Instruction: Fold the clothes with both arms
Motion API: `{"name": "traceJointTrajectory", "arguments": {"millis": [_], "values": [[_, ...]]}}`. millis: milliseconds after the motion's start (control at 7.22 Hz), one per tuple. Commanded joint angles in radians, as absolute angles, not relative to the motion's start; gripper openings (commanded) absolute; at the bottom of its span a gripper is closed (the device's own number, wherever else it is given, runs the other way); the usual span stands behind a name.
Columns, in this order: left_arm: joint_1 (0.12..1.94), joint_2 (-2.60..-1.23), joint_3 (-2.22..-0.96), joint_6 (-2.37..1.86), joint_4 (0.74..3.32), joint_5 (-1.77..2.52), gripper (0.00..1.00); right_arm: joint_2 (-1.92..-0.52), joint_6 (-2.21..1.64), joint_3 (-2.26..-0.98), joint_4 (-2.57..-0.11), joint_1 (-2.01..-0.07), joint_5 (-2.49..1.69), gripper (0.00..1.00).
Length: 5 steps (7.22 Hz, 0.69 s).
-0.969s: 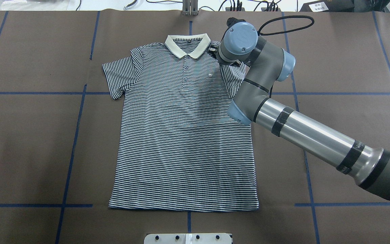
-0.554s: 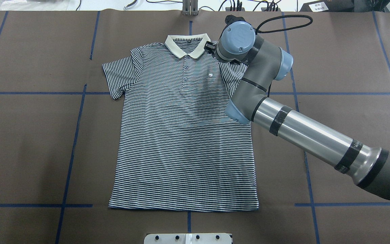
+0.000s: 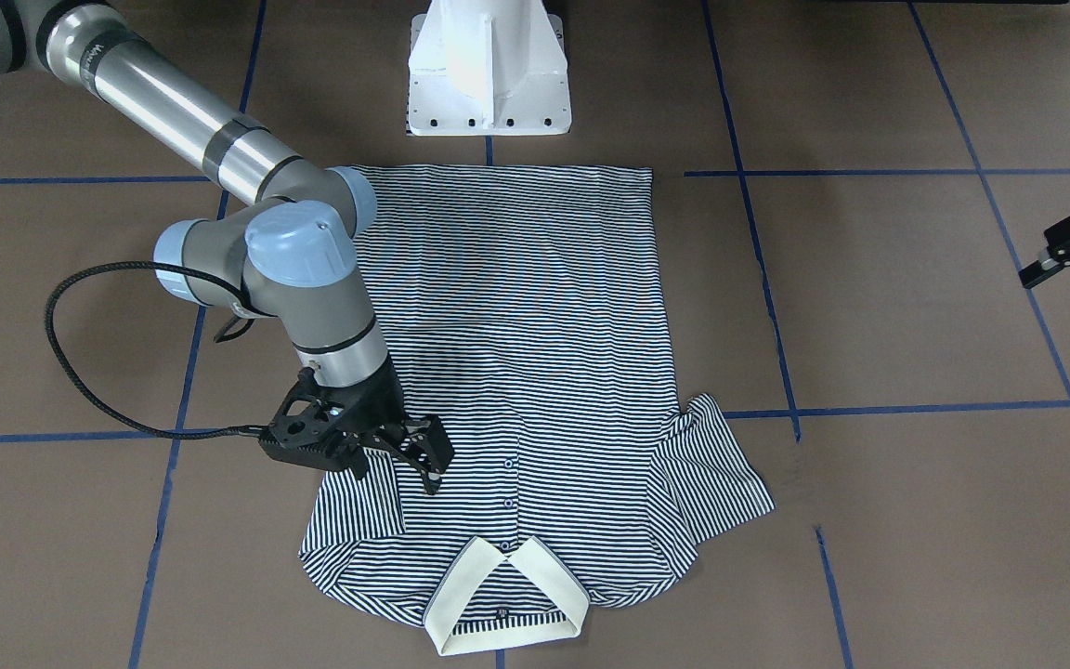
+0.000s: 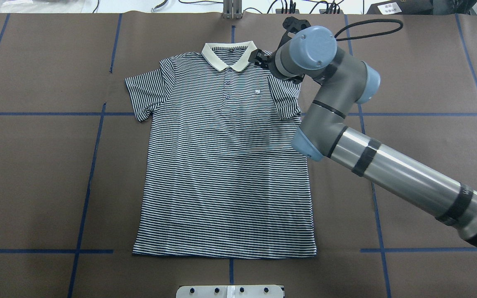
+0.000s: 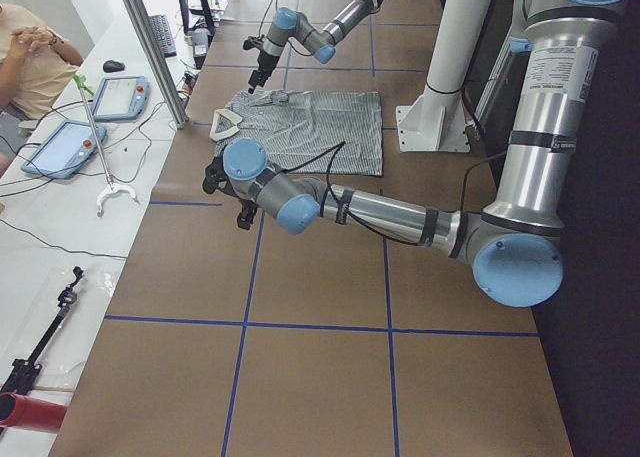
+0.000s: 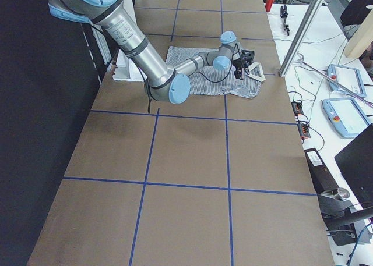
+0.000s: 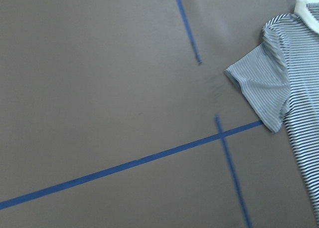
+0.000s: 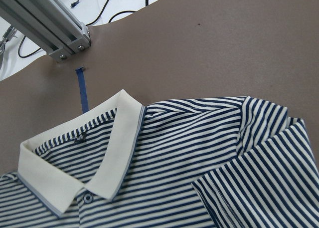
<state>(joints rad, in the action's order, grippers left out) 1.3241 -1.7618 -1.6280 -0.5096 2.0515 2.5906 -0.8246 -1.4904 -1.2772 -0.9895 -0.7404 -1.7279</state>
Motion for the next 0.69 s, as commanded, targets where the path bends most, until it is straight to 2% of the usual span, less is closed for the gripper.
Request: {"name": "traceJointTrajectory", "arguments": {"millis": [0,138,277,554], "values": [[1.165,-1.946,-1.573,-0.751,2.060,2.436,0.99,-1.007,-1.439,-1.483,-0.986,-0.785,-1.814,1.00],[1.101,-2.013,-1.515,-0.879,2.062,2.339,0.87,-1.110,-1.419,-1.578,-0.986,-0.790,-1.831,1.00],[1.068,-2.041,-1.490,-0.932,2.065,2.262,0.86,-1.156,-1.389,-1.619,-0.986,-0.819,-1.898,1.00],[0.970,-2.146,-1.311,-0.936,2.148,2.190,0.80,-1.207,-1.355,-1.655,-0.983,-0.851,-1.983,1.00]]}}
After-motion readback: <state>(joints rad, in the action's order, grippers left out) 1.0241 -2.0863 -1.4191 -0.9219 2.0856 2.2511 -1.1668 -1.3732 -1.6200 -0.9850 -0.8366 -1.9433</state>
